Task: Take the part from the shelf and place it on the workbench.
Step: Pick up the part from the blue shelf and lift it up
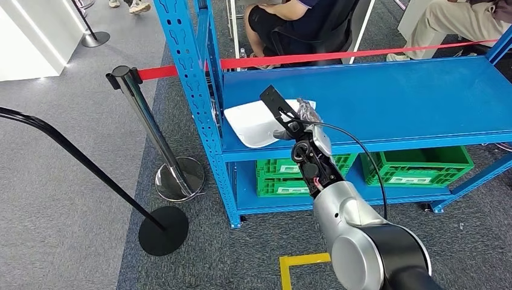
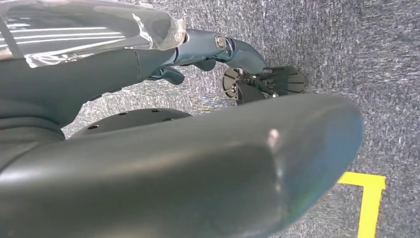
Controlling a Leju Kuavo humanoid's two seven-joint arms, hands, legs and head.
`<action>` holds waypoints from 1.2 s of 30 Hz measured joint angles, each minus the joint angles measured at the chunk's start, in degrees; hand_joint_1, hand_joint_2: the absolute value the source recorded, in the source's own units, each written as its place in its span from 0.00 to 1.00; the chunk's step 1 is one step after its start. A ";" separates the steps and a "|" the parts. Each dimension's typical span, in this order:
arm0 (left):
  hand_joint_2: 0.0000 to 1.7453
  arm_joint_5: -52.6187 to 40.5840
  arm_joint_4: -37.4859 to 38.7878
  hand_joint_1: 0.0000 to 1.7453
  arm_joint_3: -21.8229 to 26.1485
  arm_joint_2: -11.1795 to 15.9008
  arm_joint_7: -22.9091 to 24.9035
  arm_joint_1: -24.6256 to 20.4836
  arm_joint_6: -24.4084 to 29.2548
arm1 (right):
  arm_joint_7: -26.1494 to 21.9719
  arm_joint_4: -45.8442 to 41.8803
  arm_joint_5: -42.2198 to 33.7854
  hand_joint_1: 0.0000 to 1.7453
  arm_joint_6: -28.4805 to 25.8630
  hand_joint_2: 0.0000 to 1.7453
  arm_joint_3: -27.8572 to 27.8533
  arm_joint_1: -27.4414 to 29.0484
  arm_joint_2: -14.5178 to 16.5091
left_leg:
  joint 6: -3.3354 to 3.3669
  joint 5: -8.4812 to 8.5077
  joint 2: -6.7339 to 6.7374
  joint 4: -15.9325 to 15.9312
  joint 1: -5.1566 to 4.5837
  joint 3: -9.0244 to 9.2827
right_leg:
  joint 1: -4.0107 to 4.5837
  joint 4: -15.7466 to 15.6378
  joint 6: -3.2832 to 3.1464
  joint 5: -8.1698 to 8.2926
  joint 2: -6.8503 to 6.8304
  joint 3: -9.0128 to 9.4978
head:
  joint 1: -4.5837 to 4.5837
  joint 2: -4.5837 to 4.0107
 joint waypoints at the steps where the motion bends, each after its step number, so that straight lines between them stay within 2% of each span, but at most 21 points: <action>1: 0.00 0.08 0.00 0.00 0.00 -0.01 -0.08 0.00 0.03 | -0.07 0.04 -0.13 0.00 0.13 1.00 0.15 0.43 0.22 | 0.00 0.00 0.00 0.00 0.00 0.00 | 0.00 0.00 0.00 0.00 0.00 0.00 | 0.00 0.00; 13: 0.00 0.83 0.00 0.00 0.04 -0.02 0.17 0.05 0.22 | 0.28 0.33 -0.63 0.00 1.09 1.00 0.44 3.48 1.28 | 0.00 0.00 -0.01 -0.01 -0.01 0.01 | -0.01 0.00 0.00 0.00 -0.01 -0.04 | 0.01 0.00; 20: 0.00 1.28 0.00 0.00 0.05 0.03 1.20 0.12 -2.26 | 0.44 0.48 -0.77 0.00 0.79 1.00 0.29 5.30 1.20 | 0.00 0.00 -0.01 0.00 -0.01 0.01 | -0.03 0.00 0.00 0.00 0.00 -0.01 | 0.01 -0.01; 25: 0.00 2.24 0.00 0.00 0.20 0.14 2.08 0.11 -4.08 | 0.62 0.48 -0.78 0.00 0.56 1.00 0.17 5.58 1.03 | 0.14 -0.12 -0.05 0.08 -0.19 0.00 | -0.36 -0.05 0.08 0.01 0.00 0.05 | -0.01 0.00; 30: 0.00 3.43 -0.03 0.00 0.74 0.42 3.42 0.10 -5.44 | 0.62 0.48 -0.67 0.00 0.25 1.00 0.01 5.89 0.72 | 0.96 -0.68 -0.09 0.34 -0.77 -0.01 | -0.99 -0.30 0.68 -0.19 0.02 0.24 | -0.03 0.01; 32: 0.00 3.75 -0.04 0.00 1.09 0.48 3.75 0.09 -5.70 | 0.62 0.48 -0.59 0.00 0.23 1.00 -0.04 6.00 0.66 | 1.74 -0.80 -0.05 -0.32 -1.07 0.52 | -1.10 -0.71 1.40 0.31 0.01 0.85 | -0.02 0.00; 34: 0.00 3.95 -0.04 0.00 1.31 0.48 3.94 0.08 -5.76 | 0.62 0.47 -0.56 0.00 0.20 1.00 -0.06 6.11 0.60 | 2.83 -0.54 0.14 -2.04 -0.96 2.13 | -1.03 -0.82 1.90 0.36 -0.16 1.59 | 0.03 0.00; 35: 0.00 4.01 -0.04 0.00 1.39 0.45 3.97 0.05 -5.78 | 0.62 0.47 -0.55 0.00 0.19 1.00 -0.06 6.05 0.56 | 3.24 -0.42 0.25 -2.71 -0.84 2.92 | -0.95 0.05 1.87 -0.35 -0.26 1.40 | 0.17 0.00; 36: 0.00 4.05 -0.03 0.00 1.47 0.42 3.98 0.00 -5.79 | 0.62 0.47 -0.55 0.00 0.17 1.00 -0.06 5.94 0.52 | 3.49 -0.31 0.34 -3.19 -0.71 3.50 | -0.83 2.15 1.74 -1.71 -0.35 0.41 | 0.27 0.00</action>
